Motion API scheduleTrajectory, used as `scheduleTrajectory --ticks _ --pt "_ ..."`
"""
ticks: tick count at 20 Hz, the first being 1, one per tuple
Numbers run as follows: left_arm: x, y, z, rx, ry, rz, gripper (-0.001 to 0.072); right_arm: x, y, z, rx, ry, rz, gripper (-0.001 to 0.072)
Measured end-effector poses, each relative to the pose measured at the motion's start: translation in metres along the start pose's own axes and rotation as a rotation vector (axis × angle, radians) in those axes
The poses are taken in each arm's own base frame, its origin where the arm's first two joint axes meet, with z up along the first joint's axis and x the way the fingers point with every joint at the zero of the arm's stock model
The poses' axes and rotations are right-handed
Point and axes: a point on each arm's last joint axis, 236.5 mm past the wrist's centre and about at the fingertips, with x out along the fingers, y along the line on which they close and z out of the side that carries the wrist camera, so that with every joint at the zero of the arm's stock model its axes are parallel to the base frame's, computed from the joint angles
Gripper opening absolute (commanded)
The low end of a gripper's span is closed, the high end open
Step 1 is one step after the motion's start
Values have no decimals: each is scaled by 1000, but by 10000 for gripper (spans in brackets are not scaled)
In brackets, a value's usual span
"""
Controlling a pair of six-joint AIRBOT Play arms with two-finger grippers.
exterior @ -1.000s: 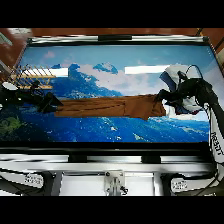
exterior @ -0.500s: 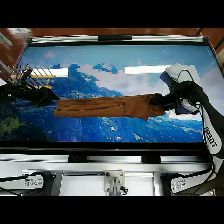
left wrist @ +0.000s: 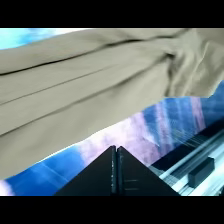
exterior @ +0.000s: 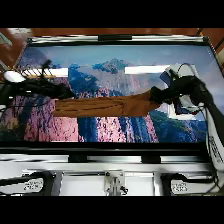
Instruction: Fold the shirts.
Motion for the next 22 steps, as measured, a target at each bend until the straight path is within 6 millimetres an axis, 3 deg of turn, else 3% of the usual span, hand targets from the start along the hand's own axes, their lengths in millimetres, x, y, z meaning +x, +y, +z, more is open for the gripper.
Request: scheduleTrajectory --ticks 2,5,10,15,18,20,22 --pt "40 -25 -9 28 31 -17 35 -35 26 -4 -44 -43 30 62" --pt "103 -60 -35 46 86 -37 35 -82 65 -25 -109 -76 75 62" --pt "173 -104 -67 10 103 -92 34 -144 116 -69 -165 -118 143 62" --pt "202 -123 -69 -69 44 -124 34 -194 138 -100 -163 -188 195 62" --pt "209 -136 -74 -105 47 -165 32 -206 143 -107 -147 -206 210 62" --pt "200 -140 -61 -100 12 -182 31 -205 142 -106 -138 -202 208 62" --pt "174 -142 -35 -73 -55 -192 31 -196 139 -103 -121 -183 199 62"
